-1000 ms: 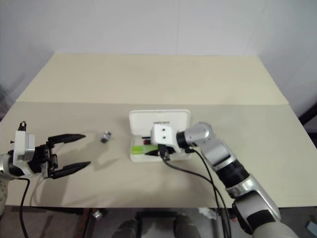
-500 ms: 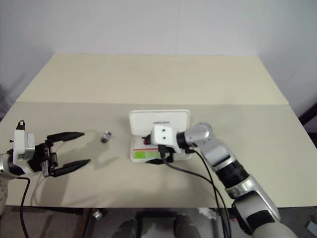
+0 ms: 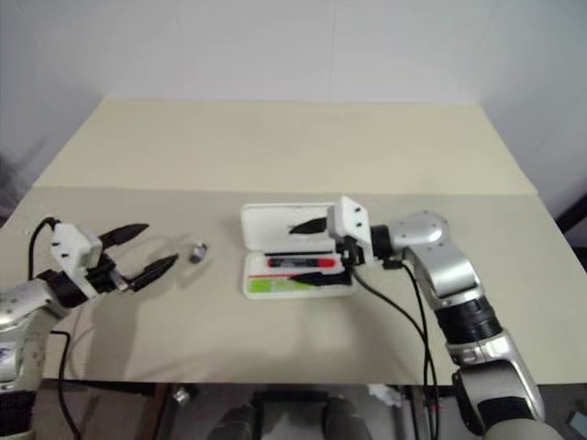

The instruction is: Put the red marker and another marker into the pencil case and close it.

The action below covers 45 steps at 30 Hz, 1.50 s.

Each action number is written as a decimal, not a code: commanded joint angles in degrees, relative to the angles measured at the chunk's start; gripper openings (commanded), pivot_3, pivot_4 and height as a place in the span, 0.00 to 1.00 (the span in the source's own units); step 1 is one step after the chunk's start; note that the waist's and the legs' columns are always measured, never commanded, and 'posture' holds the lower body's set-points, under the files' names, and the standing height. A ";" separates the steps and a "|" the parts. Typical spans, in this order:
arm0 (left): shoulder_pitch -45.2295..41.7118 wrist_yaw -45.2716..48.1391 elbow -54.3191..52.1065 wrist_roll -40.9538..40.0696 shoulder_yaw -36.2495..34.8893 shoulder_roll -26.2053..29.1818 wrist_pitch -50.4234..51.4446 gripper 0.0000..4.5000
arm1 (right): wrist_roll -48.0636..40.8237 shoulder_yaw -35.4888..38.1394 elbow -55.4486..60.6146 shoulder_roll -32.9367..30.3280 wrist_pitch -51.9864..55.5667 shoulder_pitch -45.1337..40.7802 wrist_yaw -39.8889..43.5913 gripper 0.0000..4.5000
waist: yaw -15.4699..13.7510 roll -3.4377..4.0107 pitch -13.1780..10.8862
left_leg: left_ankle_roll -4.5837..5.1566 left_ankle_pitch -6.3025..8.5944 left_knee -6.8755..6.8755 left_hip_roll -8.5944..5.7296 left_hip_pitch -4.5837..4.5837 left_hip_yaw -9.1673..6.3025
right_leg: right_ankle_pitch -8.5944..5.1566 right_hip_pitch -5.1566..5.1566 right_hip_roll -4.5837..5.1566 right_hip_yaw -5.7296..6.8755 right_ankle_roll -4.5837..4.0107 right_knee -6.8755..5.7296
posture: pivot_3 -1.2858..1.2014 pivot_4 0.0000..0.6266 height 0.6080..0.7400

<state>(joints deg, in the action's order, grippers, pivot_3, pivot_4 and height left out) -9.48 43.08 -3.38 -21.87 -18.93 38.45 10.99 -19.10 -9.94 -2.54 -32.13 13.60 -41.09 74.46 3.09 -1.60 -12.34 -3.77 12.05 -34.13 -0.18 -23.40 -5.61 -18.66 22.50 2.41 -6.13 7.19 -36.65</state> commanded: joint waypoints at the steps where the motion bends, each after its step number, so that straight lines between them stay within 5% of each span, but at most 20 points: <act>1: -2.61 -3.22 0.48 1.27 2.03 -1.25 2.21 1.00 | -1.95 3.82 -0.20 -1.06 -1.50 0.41 0.08 1.00 | 0.02 0.00 0.00 | 0.00 0.00 -0.01 0.00 0.00 0.01 | 0.00 0.00 0.00 -0.01 0.00 -0.02 | 0.52 0.24 1.00; 18: -9.54 -13.82 3.57 5.50 9.51 -4.03 21.84 1.00 | -0.06 6.16 -1.35 -5.20 -2.73 2.19 -3.69 1.00 | -0.01 -0.01 0.00 | -0.05 -0.03 -0.17 -0.04 0.05 0.01 | 0.00 -0.01 -0.04 -0.04 0.01 -0.26 | 0.52 0.24 1.00; 31: -12.78 -12.77 6.07 6.67 9.76 -4.32 18.90 0.08 | -1.15 8.38 -4.10 -5.79 -4.35 1.36 -4.56 1.00 | -0.25 -0.01 0.00 | -0.08 -0.05 -0.17 -0.05 0.04 0.00 | 0.00 -0.02 -0.03 -0.03 0.01 -0.24 | 0.52 0.24 1.00; 45: -23.37 -1.17 0.51 4.67 10.69 2.63 12.88 0.07 | -7.65 14.77 -5.56 -6.97 -6.42 6.58 0.99 1.00 | -0.43 -0.02 0.00 | -0.09 -0.05 -0.16 -0.05 0.03 0.03 | 0.00 -0.03 -0.04 -0.03 0.02 -0.24 | 0.52 0.24 1.00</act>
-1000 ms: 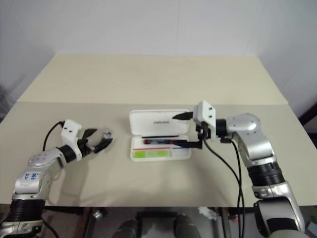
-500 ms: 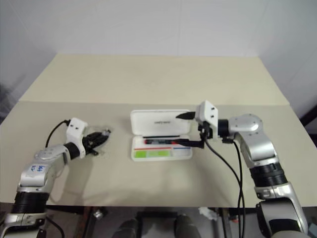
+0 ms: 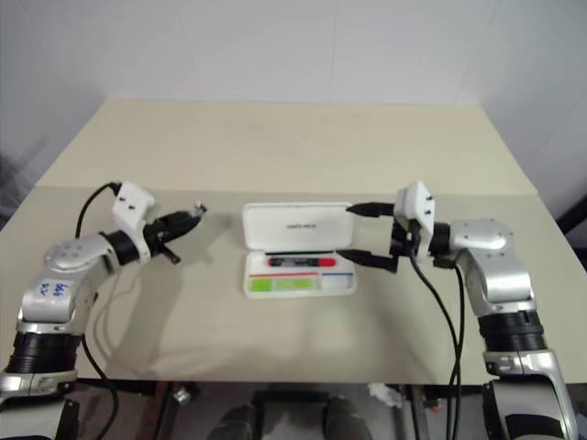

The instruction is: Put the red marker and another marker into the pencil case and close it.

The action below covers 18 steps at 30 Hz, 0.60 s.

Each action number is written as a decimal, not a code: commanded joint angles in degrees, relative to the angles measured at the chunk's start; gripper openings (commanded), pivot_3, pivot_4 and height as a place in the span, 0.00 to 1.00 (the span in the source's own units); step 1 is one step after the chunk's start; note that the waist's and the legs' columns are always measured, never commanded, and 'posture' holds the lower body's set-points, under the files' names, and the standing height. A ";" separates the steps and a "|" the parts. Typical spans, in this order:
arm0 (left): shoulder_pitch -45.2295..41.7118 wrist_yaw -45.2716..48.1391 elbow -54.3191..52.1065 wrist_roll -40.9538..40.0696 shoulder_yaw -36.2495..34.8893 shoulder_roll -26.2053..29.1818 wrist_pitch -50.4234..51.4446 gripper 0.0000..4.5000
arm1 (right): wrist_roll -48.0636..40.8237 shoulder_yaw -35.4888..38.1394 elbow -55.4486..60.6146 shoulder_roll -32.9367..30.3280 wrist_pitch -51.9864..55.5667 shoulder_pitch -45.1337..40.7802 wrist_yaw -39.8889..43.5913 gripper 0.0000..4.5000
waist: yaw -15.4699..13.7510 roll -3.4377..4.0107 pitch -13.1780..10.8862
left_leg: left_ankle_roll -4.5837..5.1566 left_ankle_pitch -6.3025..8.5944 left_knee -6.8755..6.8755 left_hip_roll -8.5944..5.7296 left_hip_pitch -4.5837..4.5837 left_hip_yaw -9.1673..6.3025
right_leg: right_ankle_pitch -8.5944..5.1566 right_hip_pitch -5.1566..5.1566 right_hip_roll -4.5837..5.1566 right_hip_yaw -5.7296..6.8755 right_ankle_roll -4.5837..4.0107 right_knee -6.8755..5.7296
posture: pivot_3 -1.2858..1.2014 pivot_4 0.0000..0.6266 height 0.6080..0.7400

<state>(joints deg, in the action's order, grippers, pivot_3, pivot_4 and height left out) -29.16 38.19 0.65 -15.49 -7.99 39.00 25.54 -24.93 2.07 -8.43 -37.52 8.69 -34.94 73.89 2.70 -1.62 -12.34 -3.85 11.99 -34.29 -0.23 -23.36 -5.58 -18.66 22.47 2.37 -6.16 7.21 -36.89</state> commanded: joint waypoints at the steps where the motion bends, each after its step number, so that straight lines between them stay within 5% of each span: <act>1: -5.29 5.40 -3.80 -2.26 -0.05 2.64 -1.71 0.07 | -1.86 3.10 -0.12 -1.94 -1.89 0.81 2.29 1.00 | -0.06 0.00 0.00 | 0.00 0.00 -0.01 -0.01 0.00 0.00 | 0.00 0.00 0.00 0.00 0.00 -0.01 | 0.52 0.24 1.00; 7: -13.26 15.74 -3.59 -4.82 4.03 2.12 -4.21 0.07 | -6.64 6.12 -2.71 -2.17 -2.42 1.95 8.43 1.00 | -0.08 0.00 0.00 | 0.00 0.00 -0.01 -0.02 0.02 0.02 | -0.01 -0.03 0.00 0.00 0.02 0.00 | 0.52 0.24 1.00; 18: -21.86 27.41 5.25 -4.30 16.25 -9.91 -7.33 0.07 | -3.96 6.86 -3.53 -3.03 -4.73 4.77 6.32 1.00 | -0.10 0.00 0.00 | 0.01 -0.01 -0.20 -0.02 0.00 0.02 | -0.01 -0.06 -0.05 -0.03 0.06 -0.09 | 0.52 0.24 1.00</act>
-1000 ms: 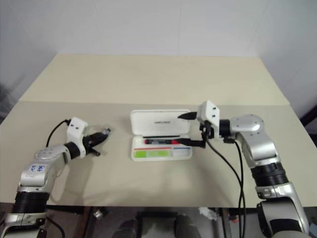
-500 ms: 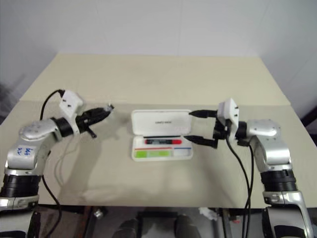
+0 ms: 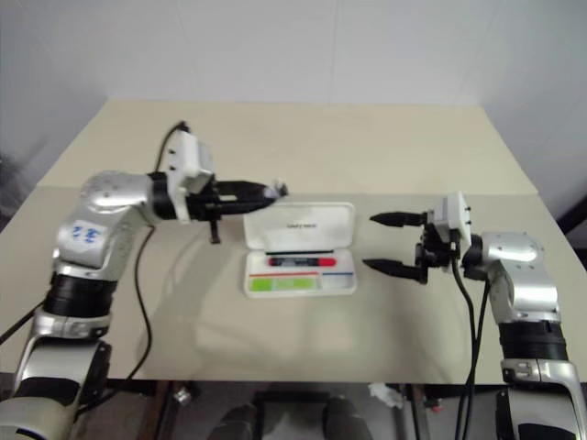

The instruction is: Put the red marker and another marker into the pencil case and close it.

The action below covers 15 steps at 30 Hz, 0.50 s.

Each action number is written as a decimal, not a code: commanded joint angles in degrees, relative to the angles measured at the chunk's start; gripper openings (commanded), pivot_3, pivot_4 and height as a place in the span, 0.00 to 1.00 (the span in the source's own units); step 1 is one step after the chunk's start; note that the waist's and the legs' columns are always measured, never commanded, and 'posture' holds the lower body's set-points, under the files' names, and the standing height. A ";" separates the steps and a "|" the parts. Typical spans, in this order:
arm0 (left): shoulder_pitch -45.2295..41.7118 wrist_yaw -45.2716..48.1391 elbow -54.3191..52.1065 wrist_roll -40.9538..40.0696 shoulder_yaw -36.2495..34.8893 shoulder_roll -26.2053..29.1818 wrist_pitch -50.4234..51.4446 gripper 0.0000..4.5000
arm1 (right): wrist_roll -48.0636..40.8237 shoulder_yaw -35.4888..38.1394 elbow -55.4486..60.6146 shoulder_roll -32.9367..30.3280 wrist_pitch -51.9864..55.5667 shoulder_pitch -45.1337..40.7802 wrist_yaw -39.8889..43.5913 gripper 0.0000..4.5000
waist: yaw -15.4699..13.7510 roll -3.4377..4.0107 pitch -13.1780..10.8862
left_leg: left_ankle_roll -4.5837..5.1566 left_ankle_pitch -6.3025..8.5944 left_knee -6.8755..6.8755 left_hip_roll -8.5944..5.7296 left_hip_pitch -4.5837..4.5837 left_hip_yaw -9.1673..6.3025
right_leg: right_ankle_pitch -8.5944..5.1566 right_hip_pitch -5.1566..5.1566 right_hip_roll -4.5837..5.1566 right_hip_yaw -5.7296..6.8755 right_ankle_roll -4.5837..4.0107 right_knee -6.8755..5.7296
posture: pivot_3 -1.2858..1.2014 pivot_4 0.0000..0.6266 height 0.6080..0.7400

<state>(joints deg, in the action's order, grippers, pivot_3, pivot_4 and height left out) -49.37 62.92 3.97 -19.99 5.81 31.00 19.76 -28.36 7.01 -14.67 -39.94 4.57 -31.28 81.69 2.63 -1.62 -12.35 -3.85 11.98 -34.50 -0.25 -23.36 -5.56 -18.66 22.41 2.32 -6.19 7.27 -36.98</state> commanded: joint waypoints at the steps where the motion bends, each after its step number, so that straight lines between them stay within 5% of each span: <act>1: -1.58 3.67 2.73 0.08 3.19 -2.95 -1.99 0.07 | -0.63 2.27 3.22 -0.78 -0.56 1.71 -1.89 1.00 | -0.02 0.01 0.00 | 0.00 0.00 -0.02 -0.01 0.01 0.00 | -0.01 -0.02 0.00 0.00 0.01 0.00 | 0.52 0.24 1.00; 15: -7.05 5.17 24.53 8.55 10.44 -14.82 -7.94 0.07 | -1.14 5.31 10.11 -3.10 0.65 10.42 -7.74 1.00 | -0.65 0.00 -0.01 | 0.07 0.03 -0.47 -0.08 -0.03 0.00 | 0.07 -0.14 0.00 -0.06 0.17 -0.07 | 0.52 0.24 1.00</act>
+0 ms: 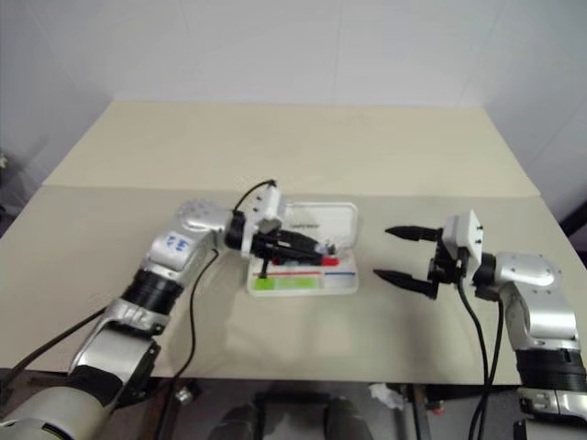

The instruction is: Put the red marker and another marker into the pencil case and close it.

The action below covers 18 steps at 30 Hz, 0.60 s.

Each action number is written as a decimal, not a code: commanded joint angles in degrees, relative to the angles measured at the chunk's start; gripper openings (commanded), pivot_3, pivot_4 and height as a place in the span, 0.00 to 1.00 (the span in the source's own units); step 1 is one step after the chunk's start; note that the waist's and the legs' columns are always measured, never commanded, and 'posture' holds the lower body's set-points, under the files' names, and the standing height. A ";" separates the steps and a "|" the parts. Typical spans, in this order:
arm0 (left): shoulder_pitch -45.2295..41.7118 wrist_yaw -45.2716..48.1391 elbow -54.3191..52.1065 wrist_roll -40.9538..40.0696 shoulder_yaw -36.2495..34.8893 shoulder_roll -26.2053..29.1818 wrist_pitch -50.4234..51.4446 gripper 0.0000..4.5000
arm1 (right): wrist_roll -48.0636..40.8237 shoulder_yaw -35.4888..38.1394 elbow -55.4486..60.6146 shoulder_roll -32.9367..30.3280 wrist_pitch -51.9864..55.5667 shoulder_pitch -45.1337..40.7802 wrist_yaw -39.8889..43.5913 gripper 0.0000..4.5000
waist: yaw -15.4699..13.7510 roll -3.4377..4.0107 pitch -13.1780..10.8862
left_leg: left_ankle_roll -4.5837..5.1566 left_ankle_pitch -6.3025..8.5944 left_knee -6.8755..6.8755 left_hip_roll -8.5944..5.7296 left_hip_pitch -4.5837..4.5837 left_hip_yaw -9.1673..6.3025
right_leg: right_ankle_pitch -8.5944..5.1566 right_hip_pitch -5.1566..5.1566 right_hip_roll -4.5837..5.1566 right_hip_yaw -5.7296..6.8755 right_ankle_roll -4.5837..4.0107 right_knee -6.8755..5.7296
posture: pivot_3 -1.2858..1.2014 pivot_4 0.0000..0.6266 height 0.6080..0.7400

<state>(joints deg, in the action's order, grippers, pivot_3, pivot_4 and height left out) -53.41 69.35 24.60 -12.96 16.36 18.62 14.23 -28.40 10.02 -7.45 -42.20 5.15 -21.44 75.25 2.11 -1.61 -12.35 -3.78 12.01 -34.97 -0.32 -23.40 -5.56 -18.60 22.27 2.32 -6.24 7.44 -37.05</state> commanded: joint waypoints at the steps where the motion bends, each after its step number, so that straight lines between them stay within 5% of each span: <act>1: -3.72 -1.52 5.83 1.92 -0.07 -3.63 -2.79 0.07 | -1.08 2.32 3.19 -0.87 0.16 0.93 -1.62 1.00 | -0.23 0.00 0.00 | 0.01 0.00 -0.02 -0.01 0.00 0.00 | 0.01 0.00 0.00 0.00 0.02 0.00 | 0.52 0.24 1.00; 18: -5.53 -2.18 8.61 7.15 2.23 -8.99 4.28 0.07 | -0.38 1.43 3.47 -0.74 0.04 1.23 -3.82 1.00 | -0.32 0.00 -0.01 | 0.03 0.02 -0.04 -0.03 -0.03 0.00 | 0.03 -0.03 0.00 -0.01 0.07 0.06 | 0.52 0.24 1.00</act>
<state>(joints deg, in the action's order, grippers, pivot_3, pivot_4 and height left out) -58.52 67.11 36.06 -6.02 18.62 9.93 17.93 -28.36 10.26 -5.58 -42.21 5.51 -19.82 71.73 1.79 -1.62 -12.36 -3.75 12.03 -35.00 -0.34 -23.42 -5.56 -18.56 22.25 2.32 -6.25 7.51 -36.99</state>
